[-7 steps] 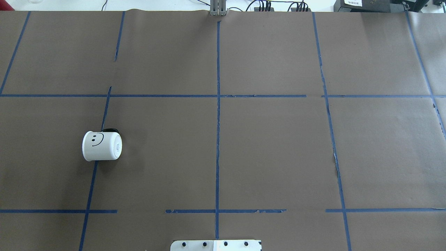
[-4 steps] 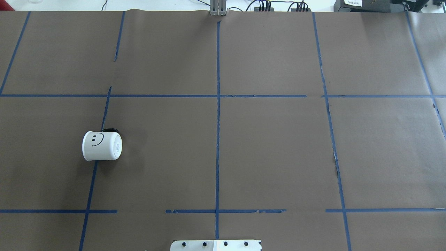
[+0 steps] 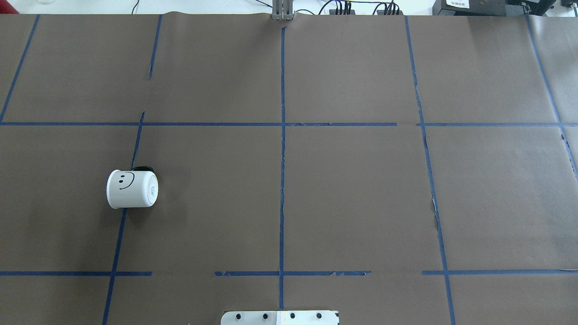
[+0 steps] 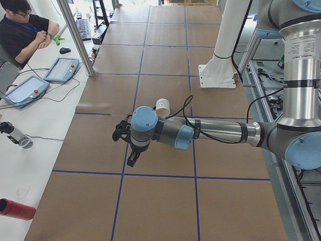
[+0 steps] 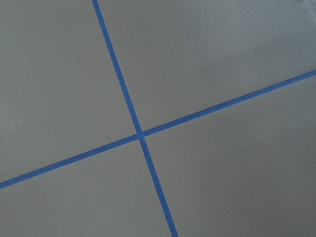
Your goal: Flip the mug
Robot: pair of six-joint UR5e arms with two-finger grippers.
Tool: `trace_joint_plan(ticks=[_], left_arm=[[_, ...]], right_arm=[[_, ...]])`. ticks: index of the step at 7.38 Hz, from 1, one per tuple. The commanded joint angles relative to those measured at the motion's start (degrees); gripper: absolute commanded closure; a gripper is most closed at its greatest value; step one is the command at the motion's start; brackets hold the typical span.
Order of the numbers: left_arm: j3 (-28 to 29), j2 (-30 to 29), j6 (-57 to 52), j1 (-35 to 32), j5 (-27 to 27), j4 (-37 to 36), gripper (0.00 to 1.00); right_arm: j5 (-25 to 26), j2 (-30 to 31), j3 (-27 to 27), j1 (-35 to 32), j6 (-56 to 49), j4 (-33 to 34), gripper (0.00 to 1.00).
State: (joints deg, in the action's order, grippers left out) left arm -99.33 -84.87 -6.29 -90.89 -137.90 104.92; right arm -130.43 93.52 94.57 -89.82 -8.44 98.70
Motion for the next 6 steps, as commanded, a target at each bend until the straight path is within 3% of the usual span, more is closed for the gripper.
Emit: trace_joint_plan(ticks=[1,3,6], left_arm=[[-0.2,-0.3,6.0,3.8,0.4,0.9,0.00],[-0.9,-0.1,22.1,8.5,0.4,4.4,0.00],[-0.5,5.7,48.9,17.8,5.5,28.2,0.00]], right_arm=[[0.0,0.0,0.0,0.0,0.0,0.0,0.00],[0.0,0.0,0.0,0.0,0.0,0.0,0.00],[0.0,0.0,0.0,0.0,0.0,0.0,0.00]])
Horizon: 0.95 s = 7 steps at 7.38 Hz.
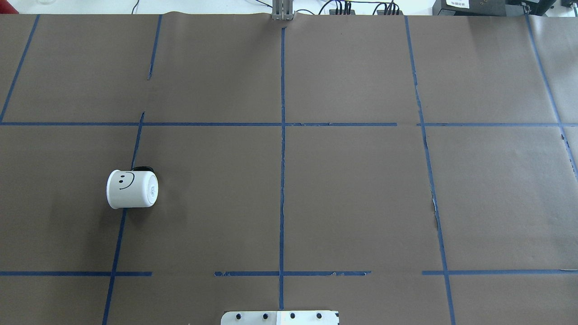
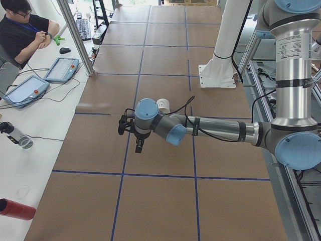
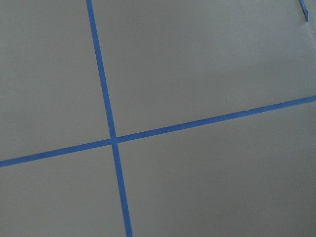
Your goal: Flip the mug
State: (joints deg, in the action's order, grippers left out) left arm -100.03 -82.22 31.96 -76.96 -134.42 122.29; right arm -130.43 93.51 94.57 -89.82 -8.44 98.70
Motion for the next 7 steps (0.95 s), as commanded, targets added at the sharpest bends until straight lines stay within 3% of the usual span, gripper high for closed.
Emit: trace_joint_plan(ticks=[1,6,7], left_arm=[[0.2,5.3,17.2,7.2,3.0,18.0,0.00],[0.4,5.8,50.1,29.5,21.4,36.9,0.00],[0.8,4.9,54.6,31.0,21.7,44.7,0.00]], right_arm=[[0.0,0.0,0.0,0.0,0.0,0.0,0.00],[0.0,0.0,0.0,0.0,0.0,0.0,0.00],[0.0,0.0,0.0,0.0,0.0,0.0,0.00]])
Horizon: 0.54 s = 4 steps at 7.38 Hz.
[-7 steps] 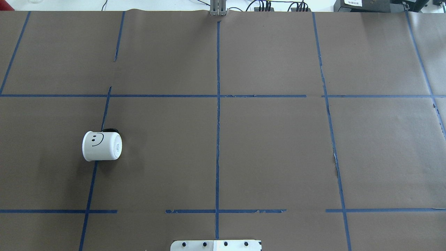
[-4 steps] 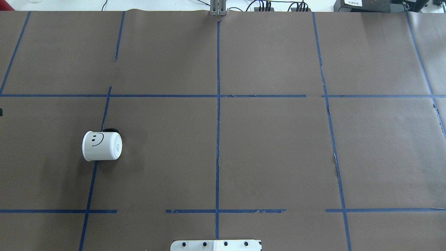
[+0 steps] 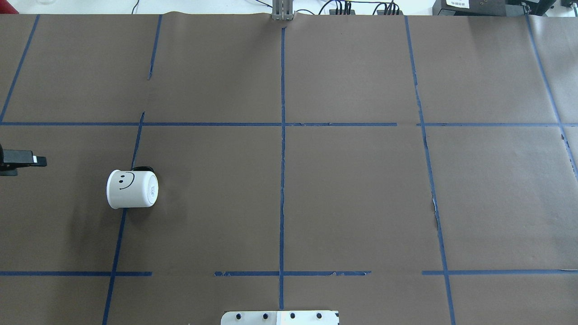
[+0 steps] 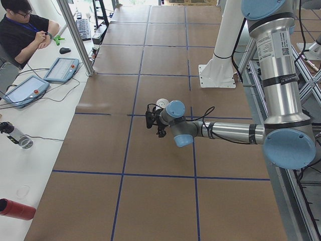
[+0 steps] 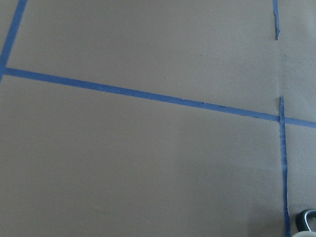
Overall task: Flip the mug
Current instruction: 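Reach the left gripper toward the open end of the sideways white mug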
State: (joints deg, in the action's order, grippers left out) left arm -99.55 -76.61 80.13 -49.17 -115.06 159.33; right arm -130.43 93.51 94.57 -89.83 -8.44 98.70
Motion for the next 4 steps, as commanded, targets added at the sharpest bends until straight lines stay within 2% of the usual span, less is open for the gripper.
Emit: trace_joint_plan(ticks=[1,4], left_arm=[[2.4,-2.7,9.4,3.7,1.9,16.4,0.00],[7.6,-9.1,11.4,6.4,4.8,20.3,0.00]], right_arm=[[0.0,0.0,0.0,0.0,0.0,0.0,0.00],[0.0,0.0,0.0,0.0,0.0,0.0,0.00]])
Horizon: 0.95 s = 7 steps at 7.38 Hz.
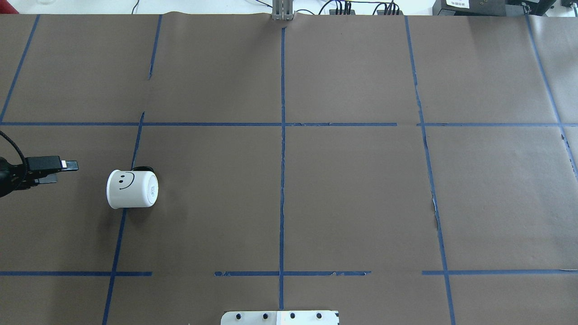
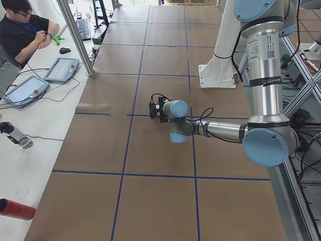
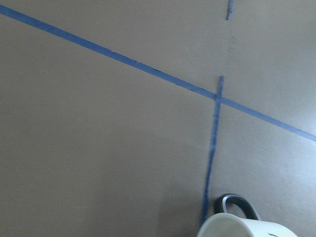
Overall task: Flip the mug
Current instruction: 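Reach the left gripper toward the open end of the sideways white mug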
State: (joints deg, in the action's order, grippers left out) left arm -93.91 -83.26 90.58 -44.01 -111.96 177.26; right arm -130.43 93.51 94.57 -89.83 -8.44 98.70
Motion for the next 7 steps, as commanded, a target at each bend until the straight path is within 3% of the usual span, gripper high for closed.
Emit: trace_joint_plan(ticks=[1,3,6,7], left_arm=[[5.1,-3.4,1.1,3.0,3.8,6.9,0.00],[8.9,-4.6,1.1,4.9,4.0,11.9,0.00],[9.4,-6.1,1.2,8.1,3.9,12.6,0.04],[9.4,-6.8,1.2,8.2,3.6,13.2,0.25]], right_arm=[[0.0,0.0,0.0,0.0,0.0,0.0,0.00],[0.0,0.0,0.0,0.0,0.0,0.0,0.00],[0.0,0.0,0.0,0.0,0.0,0.0,0.00],[0.0,0.0,0.0,0.0,0.0,0.0,0.00]])
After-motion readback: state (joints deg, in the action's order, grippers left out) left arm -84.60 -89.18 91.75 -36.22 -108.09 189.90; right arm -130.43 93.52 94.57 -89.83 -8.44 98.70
